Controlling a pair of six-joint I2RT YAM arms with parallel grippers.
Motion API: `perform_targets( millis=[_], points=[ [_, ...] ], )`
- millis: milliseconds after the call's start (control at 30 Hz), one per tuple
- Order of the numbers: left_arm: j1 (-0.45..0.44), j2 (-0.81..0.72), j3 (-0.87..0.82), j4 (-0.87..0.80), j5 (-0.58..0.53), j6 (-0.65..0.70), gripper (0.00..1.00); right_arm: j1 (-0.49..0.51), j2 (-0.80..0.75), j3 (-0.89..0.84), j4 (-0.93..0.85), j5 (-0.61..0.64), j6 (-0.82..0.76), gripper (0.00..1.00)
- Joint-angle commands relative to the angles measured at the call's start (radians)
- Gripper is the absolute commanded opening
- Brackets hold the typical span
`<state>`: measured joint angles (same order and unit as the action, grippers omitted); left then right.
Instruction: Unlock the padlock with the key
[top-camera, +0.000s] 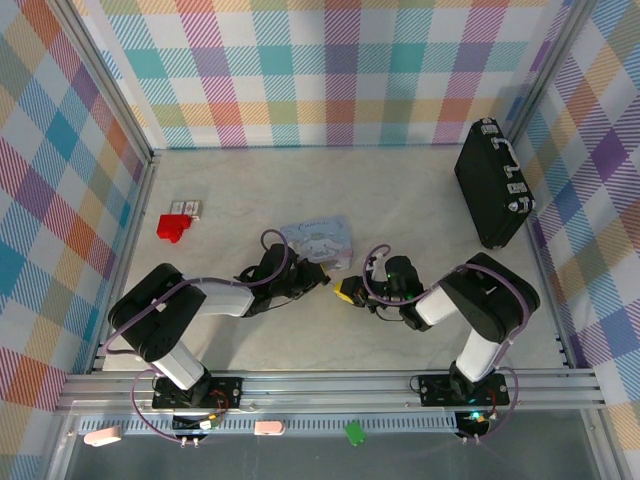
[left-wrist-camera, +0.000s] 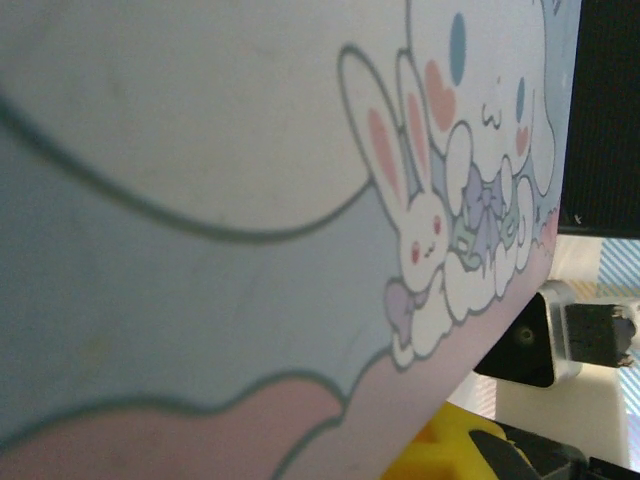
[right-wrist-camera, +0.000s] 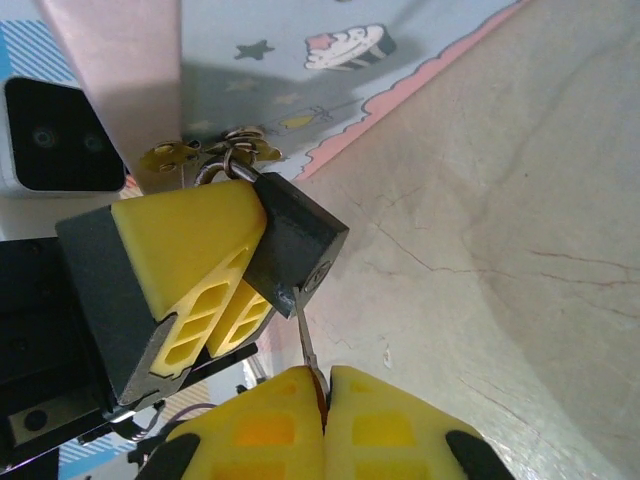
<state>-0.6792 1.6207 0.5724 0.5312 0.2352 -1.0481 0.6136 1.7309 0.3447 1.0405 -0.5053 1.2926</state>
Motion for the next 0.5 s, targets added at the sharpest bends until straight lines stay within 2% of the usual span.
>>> perform_targets(
  millis=[0,467],
  points=[
    [0.017,0.013,-0.008,0.093,0.019,-0.032,0.01,-0.017,0.052,-0.02,0.147,-0.038,0.08,0.0],
    [0.049,0.05,-0.015,0.158,0.052,-0.09,0.0,-0.041,0.196,-0.025,0.366,-0.048,0.147,0.0]
  ],
)
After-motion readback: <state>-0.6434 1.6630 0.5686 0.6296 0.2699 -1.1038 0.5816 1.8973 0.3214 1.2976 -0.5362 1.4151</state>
